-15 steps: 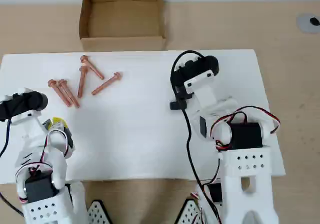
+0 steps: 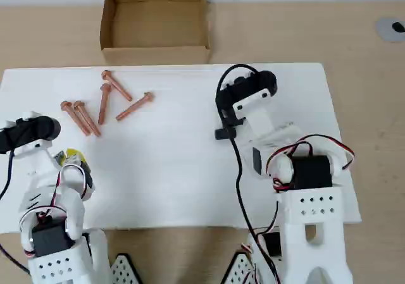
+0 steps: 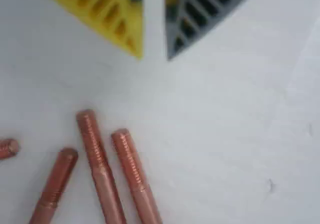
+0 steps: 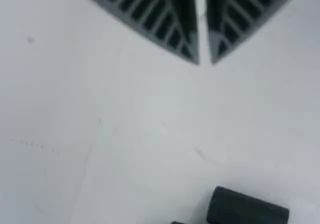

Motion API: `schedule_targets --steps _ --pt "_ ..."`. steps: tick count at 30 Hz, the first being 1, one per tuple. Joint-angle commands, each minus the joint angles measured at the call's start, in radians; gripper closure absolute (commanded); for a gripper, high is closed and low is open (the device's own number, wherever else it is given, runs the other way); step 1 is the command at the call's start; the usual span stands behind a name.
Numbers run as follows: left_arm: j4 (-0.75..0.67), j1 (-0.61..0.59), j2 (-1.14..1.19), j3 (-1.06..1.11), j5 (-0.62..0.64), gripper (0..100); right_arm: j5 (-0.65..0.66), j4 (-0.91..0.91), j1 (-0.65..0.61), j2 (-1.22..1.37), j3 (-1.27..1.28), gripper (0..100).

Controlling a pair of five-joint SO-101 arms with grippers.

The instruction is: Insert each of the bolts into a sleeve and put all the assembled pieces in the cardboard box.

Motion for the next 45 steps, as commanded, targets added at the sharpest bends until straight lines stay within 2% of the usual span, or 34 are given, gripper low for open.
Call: schedule_targets --steps 1,19,24,29,31,35,39,45 --pt "-0.003 -0.003 -0.010 -0.003 -0.005 95 -0.002 -0.017 0.008 -0.016 -0.004 98.8" --pt "-0.017 0.003 -0.002 -0.055 0.000 95 -0.002 -0.018 0.008 -0.016 -0.007 98.8" --pt "-0.037 0.006 -0.001 -0.086 0.002 89 -0.002 -0.018 0.008 -0.016 -0.007 98.8" --pt "-0.110 0.006 0.038 -0.106 0.003 88 -0.002 -0.040 0.008 -0.016 -0.005 98.8" --pt "-0.110 0.000 0.124 -0.167 0.020 88 -0.002 -0.052 0.008 -0.015 -0.005 98.8" --pt "-0.115 -0.011 0.407 -0.394 0.181 88 -0.002 -0.081 0.008 -0.015 -0.004 98.8" --pt "-0.115 -0.011 0.736 -0.631 0.275 89 0.005 -0.086 0.008 -0.015 -0.002 98.8" --pt "-0.115 -0.017 1.129 -0.868 0.284 89 0.005 -0.089 0.007 -0.013 -0.002 98.8"
